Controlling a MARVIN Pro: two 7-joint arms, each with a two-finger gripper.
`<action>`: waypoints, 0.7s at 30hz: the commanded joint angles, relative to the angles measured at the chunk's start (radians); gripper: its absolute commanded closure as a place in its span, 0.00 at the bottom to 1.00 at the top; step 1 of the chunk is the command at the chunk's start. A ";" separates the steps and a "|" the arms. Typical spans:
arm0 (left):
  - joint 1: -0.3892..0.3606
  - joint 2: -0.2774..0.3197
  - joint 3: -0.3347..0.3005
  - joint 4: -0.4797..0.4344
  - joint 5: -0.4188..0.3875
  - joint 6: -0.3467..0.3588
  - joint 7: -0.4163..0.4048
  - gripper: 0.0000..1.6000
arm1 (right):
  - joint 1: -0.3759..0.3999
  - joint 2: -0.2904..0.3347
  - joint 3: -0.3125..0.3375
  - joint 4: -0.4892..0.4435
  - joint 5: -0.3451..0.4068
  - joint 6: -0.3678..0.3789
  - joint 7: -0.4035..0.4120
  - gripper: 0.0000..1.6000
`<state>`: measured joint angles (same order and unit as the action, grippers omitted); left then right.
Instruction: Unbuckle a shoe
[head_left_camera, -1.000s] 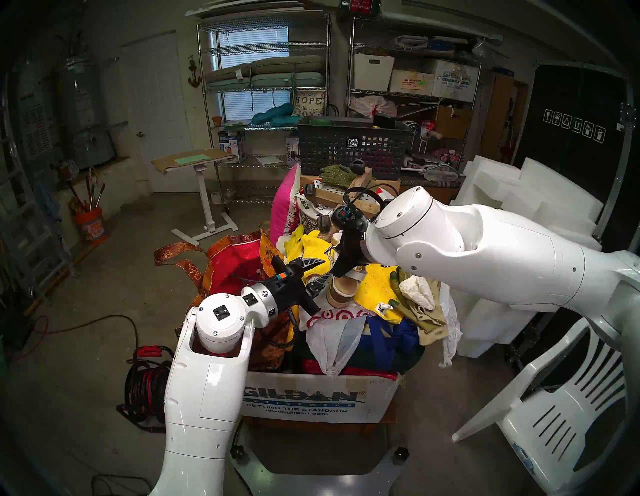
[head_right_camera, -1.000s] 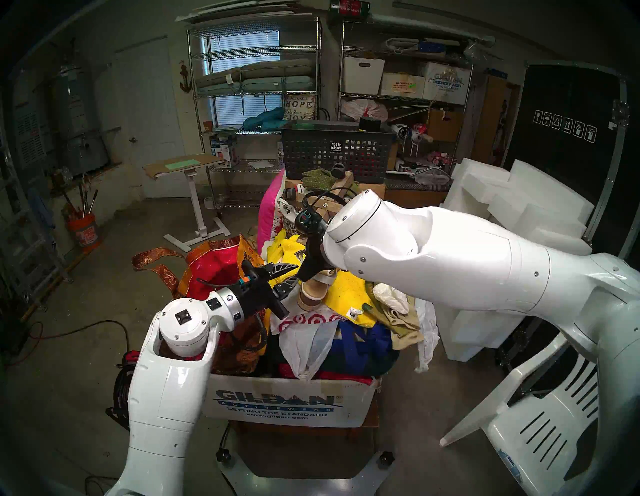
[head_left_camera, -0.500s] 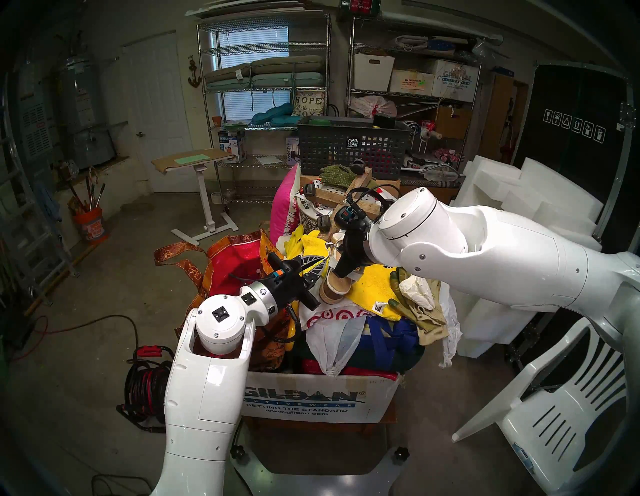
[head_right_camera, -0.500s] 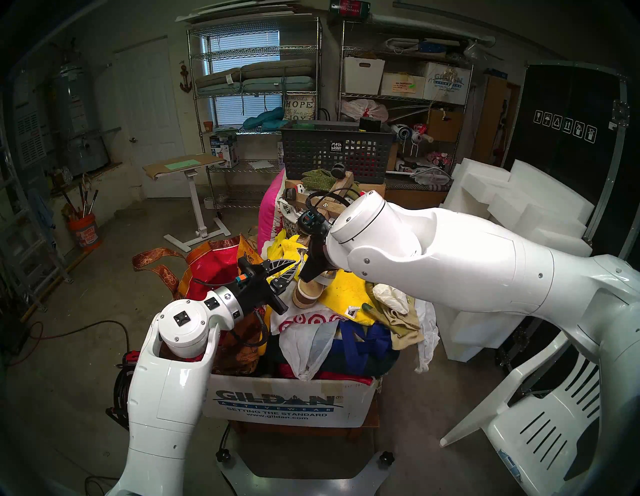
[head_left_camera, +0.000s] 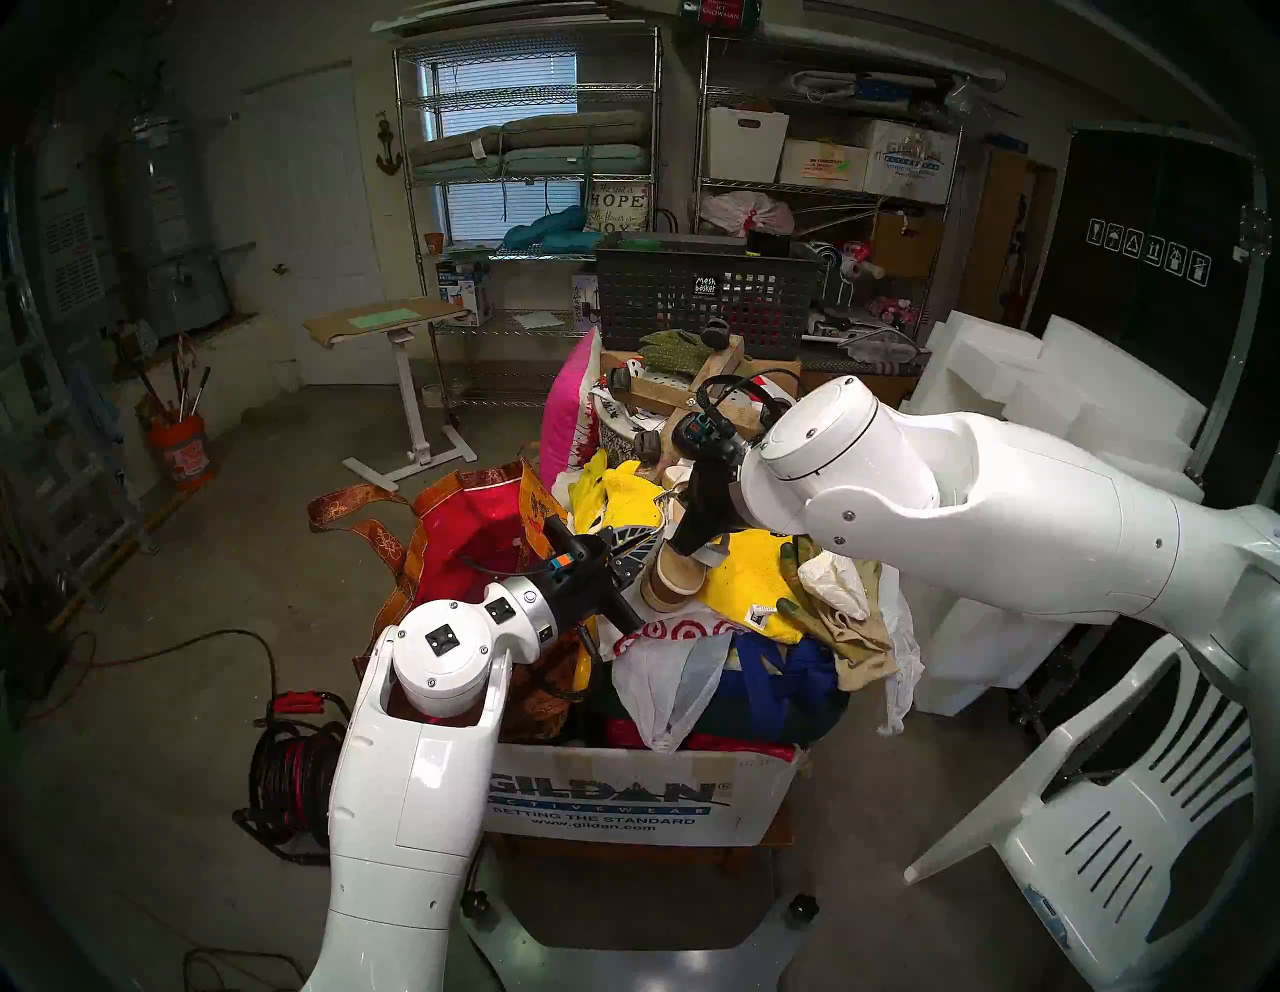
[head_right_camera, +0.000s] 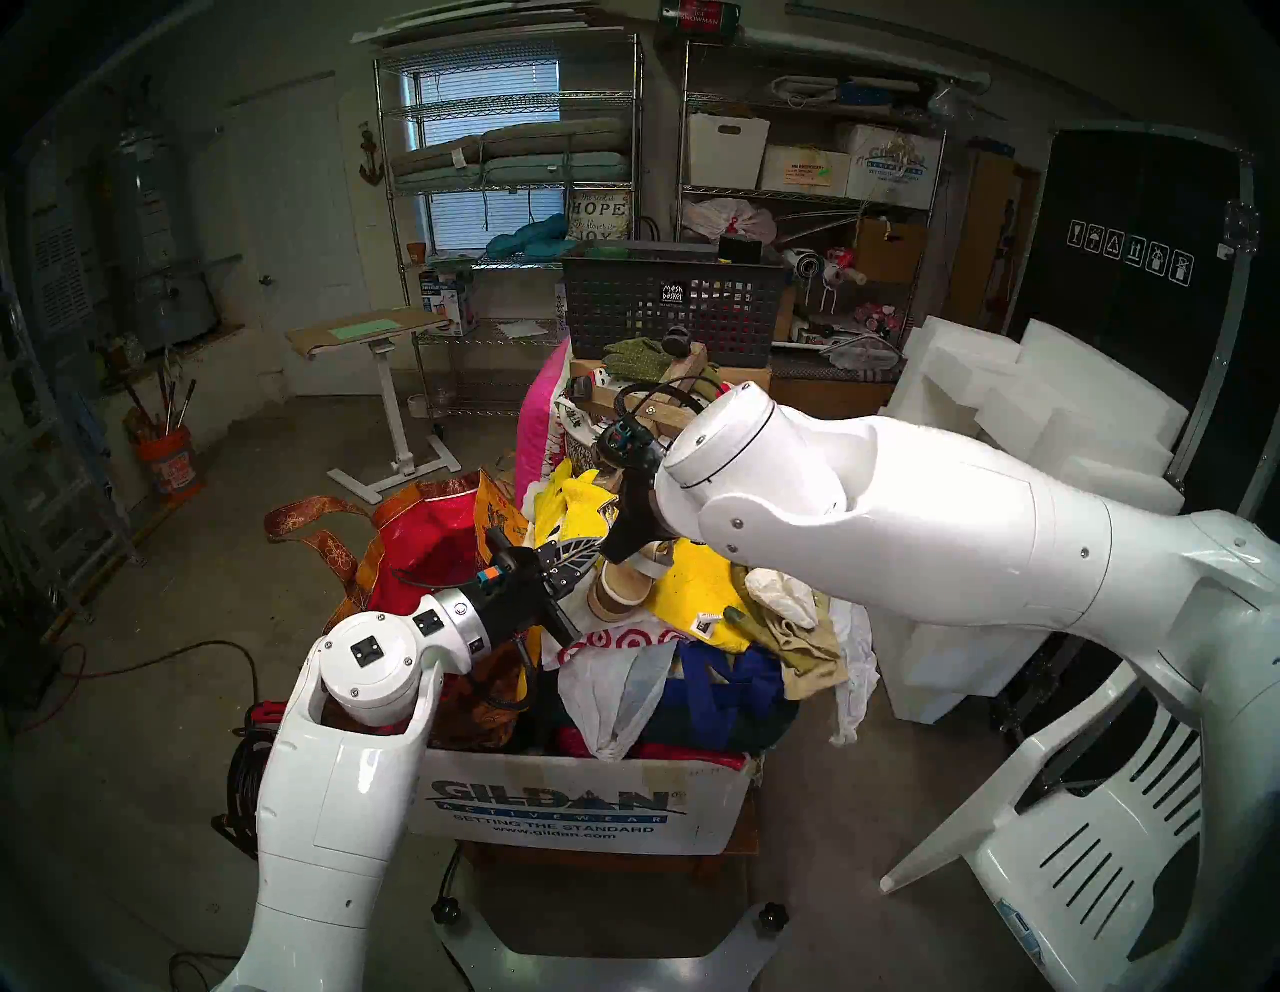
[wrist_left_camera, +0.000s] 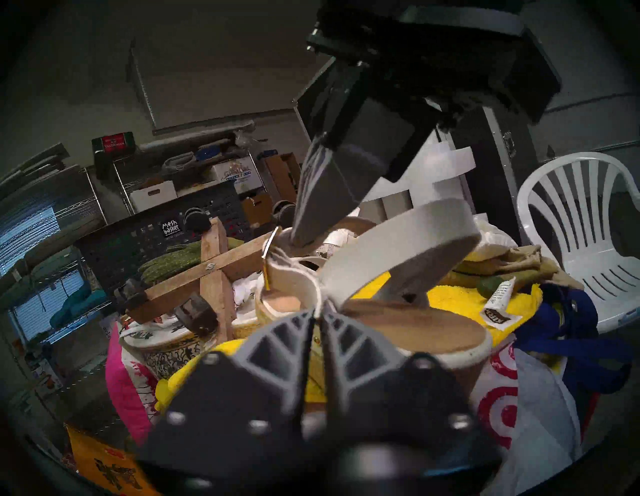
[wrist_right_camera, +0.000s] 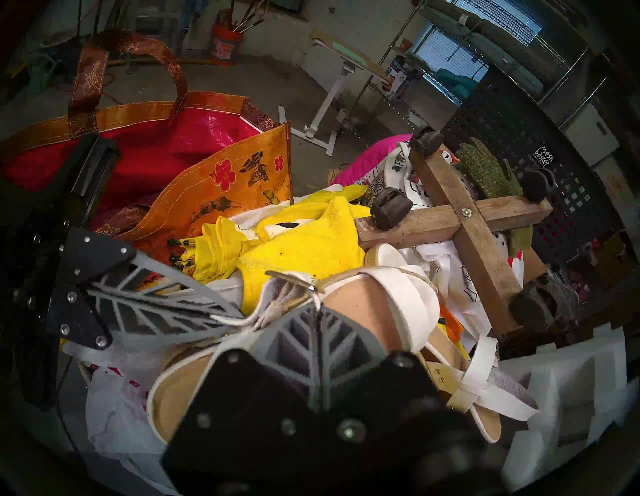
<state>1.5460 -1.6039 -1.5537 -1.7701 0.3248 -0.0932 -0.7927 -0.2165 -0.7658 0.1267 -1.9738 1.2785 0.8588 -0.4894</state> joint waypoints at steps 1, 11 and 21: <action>-0.023 -0.008 0.008 0.003 0.003 -0.010 0.075 1.00 | 0.009 -0.003 0.016 -0.005 0.004 -0.008 -0.002 0.93; -0.036 0.001 -0.005 0.016 -0.019 -0.048 0.083 1.00 | 0.020 0.005 0.015 -0.013 0.012 0.007 0.034 0.80; -0.012 0.029 -0.018 0.013 -0.035 -0.097 0.055 1.00 | 0.017 0.035 0.032 -0.033 0.026 -0.014 0.068 0.70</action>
<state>1.5313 -1.5915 -1.5671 -1.7411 0.3147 -0.1478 -0.7163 -0.2163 -0.7534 0.1277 -1.9877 1.2962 0.8656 -0.4352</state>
